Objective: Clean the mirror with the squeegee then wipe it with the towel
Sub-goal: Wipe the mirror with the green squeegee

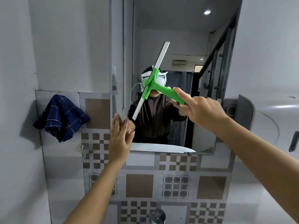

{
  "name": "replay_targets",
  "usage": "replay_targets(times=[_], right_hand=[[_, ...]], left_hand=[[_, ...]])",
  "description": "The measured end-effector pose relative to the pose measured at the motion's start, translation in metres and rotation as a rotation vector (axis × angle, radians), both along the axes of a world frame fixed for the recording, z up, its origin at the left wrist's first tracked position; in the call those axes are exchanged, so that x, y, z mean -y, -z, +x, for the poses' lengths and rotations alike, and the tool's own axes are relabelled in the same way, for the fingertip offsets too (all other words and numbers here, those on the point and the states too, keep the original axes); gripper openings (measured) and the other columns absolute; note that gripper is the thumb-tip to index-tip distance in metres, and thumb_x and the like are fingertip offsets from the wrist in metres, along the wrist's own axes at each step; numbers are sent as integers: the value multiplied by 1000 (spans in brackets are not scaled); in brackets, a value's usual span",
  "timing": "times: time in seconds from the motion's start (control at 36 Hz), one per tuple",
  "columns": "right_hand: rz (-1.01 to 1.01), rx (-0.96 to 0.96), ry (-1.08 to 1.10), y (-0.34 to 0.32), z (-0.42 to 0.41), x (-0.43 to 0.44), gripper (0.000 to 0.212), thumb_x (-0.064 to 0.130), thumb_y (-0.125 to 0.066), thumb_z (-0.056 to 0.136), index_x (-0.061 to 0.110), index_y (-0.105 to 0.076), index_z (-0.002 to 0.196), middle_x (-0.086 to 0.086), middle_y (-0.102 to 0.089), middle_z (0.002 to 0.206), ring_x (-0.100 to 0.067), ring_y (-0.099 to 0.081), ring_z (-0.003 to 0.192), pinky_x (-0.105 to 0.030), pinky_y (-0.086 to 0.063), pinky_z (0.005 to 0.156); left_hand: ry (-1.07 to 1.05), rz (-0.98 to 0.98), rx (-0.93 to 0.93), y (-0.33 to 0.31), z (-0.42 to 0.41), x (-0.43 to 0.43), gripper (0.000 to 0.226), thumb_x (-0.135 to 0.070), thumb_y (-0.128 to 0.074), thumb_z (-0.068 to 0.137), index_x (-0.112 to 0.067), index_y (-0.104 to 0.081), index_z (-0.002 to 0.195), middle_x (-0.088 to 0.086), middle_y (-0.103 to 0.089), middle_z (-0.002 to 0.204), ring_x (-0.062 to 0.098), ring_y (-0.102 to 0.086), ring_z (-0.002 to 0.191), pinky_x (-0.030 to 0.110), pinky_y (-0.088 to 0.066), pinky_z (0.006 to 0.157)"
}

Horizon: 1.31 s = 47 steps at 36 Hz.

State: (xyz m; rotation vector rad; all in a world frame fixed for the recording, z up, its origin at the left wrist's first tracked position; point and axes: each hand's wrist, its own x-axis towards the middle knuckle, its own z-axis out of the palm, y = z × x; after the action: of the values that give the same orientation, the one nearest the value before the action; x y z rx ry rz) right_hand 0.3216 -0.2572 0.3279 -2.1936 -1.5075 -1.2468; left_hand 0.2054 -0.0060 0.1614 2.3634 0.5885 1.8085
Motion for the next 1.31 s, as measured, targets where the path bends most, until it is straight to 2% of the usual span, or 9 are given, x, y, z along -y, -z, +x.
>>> replay_targets(times=[0.08,0.17,0.33,0.47,0.61,0.81,1.03,1.17,1.31], right_hand=[[5,8,-16,2,7,9,55,31,-32,98,34,-6,146,-10,-61,116,-34,-63,73,-36,-49,58],[26,-9,-17,5,16,16,56,31,-34,97,36,-8,146,-13,-64,114,-35,-62,69,-35,-46,56],[54,-91,31,21,40,36,59,31,-40,95,38,-9,145,-8,-63,78,-25,-45,53,-29,-33,50],[88,-153,41,37,43,39,59,28,-42,95,37,-11,145,-9,-64,78,-29,-50,52,-29,-33,49],[110,-171,45,42,37,41,57,29,-41,96,33,-14,146,-11,-64,77,-25,-43,49,-27,-28,45],[160,-231,84,54,37,49,58,28,-44,95,31,-17,146,-8,-51,65,-27,-41,48,-31,-33,48],[230,-307,75,73,35,45,62,25,-49,93,29,-15,146,-8,-49,57,-21,-39,40,-29,-35,42],[330,-483,29,98,25,33,61,29,-45,94,27,-14,146,-15,-58,65,-30,-53,48,-43,-48,47],[458,-720,-28,125,6,13,63,26,-45,94,38,-9,145,-15,-58,73,-27,-55,53,-42,-49,52]], left_hand=[[-1,-8,-14,0,-1,0,61,-45,-40,91,-32,-16,146,1,2,157,19,0,144,56,-47,93],[-8,12,-18,0,-2,1,62,-47,-39,91,-32,-15,146,4,1,157,22,-2,144,57,-48,92],[-27,19,-22,-2,-2,3,62,-45,-41,91,-26,-19,146,3,2,156,28,-5,142,53,-54,81],[-21,-39,42,-11,-4,14,60,-22,-63,86,-14,-38,139,15,-18,154,35,-21,140,54,-46,95],[-50,35,55,-31,-12,12,50,-12,-64,85,-6,-46,132,18,-34,146,35,-35,132,45,-40,100],[-116,173,-39,-87,-21,-12,52,-25,-40,96,-8,-26,144,12,-20,154,24,-18,142,33,-18,113],[-135,310,-96,-163,-17,-24,56,-22,-42,96,-2,-22,144,15,-16,154,28,-15,143,32,-13,115],[-101,331,-99,-171,-14,-30,58,-21,-44,96,-3,-20,145,14,-14,155,26,-11,143,29,-10,114],[-66,350,-119,-171,-16,-35,60,-22,-46,95,-3,-19,145,14,-13,155,27,-11,143,30,-10,115]])
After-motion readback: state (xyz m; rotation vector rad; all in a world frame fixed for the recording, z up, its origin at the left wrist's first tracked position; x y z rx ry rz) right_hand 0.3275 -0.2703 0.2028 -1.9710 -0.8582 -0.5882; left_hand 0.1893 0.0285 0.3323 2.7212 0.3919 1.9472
